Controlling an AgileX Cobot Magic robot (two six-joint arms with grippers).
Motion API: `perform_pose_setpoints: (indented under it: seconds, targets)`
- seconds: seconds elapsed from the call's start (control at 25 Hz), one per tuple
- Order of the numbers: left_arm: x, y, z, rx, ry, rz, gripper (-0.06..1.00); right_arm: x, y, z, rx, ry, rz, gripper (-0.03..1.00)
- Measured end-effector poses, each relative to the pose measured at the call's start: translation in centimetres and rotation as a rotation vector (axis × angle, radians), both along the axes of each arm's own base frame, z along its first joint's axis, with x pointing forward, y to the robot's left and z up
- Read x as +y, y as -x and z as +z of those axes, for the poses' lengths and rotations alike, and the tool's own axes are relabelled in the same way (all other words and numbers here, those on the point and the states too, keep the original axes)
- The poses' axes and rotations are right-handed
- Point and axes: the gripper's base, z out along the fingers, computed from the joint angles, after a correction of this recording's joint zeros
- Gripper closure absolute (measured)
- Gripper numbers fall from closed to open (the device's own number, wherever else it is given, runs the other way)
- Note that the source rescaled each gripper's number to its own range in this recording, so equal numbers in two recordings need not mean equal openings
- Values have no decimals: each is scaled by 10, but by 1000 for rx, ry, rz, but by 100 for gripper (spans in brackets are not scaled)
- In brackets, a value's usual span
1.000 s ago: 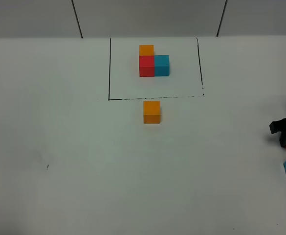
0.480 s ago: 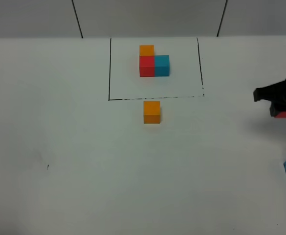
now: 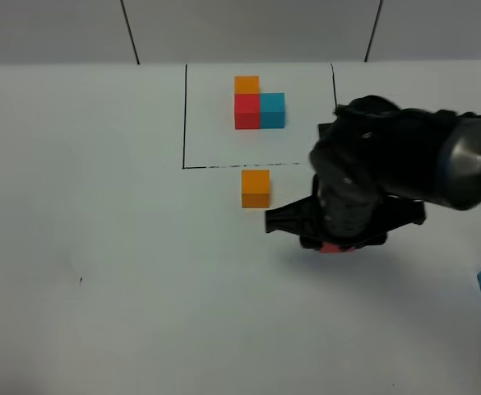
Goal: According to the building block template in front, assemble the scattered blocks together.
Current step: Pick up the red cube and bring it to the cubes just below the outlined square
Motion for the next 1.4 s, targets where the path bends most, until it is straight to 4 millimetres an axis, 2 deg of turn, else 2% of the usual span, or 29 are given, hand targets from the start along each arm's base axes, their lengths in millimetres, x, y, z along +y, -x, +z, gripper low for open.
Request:
perform_pose_setpoints:
  seconds: [0.2,0.48,0.96,1.12,1.4]
  targets:
    - [0,0,0,0,0,0,22,37,-19,-14,5,-31,24,96]
    - [0,0,0,0,0,0,22,62,-42,-25,-21,-100,15,96]
    - [0,0,0,0,0,0,22,79,-51,-49,11,-178,-15,96]
    - [0,0,0,0,0,0,22,85,-57,-58,17,-164,0,96]
    - [0,0,0,0,0,0,22,83,-59,-76,31,-106,22,96]
